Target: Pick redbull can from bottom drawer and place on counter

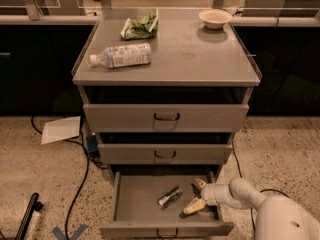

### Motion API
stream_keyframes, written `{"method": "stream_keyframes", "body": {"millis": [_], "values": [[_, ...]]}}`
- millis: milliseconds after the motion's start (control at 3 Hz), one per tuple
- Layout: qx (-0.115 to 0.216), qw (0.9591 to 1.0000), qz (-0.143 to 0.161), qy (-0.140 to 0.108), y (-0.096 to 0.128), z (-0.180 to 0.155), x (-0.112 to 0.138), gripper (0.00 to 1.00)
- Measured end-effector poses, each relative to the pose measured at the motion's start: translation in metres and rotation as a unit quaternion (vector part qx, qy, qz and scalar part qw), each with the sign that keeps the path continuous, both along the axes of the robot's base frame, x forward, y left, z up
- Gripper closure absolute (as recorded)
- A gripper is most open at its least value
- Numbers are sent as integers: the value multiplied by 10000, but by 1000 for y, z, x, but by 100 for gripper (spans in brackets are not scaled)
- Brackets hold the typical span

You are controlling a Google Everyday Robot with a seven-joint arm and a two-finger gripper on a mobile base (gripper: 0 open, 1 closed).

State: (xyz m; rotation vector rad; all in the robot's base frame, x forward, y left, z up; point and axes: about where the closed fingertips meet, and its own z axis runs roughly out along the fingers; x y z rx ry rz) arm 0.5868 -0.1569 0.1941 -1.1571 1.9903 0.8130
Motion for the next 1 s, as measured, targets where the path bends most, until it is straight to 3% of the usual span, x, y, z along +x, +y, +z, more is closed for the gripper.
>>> {"method": "stream_keyframes", "body": {"millis": [333,1000], "values": [[-63,9999,-33,-144,9,-15,11,0],[-17,9991,290,-315,46,-43,37,0]]}}
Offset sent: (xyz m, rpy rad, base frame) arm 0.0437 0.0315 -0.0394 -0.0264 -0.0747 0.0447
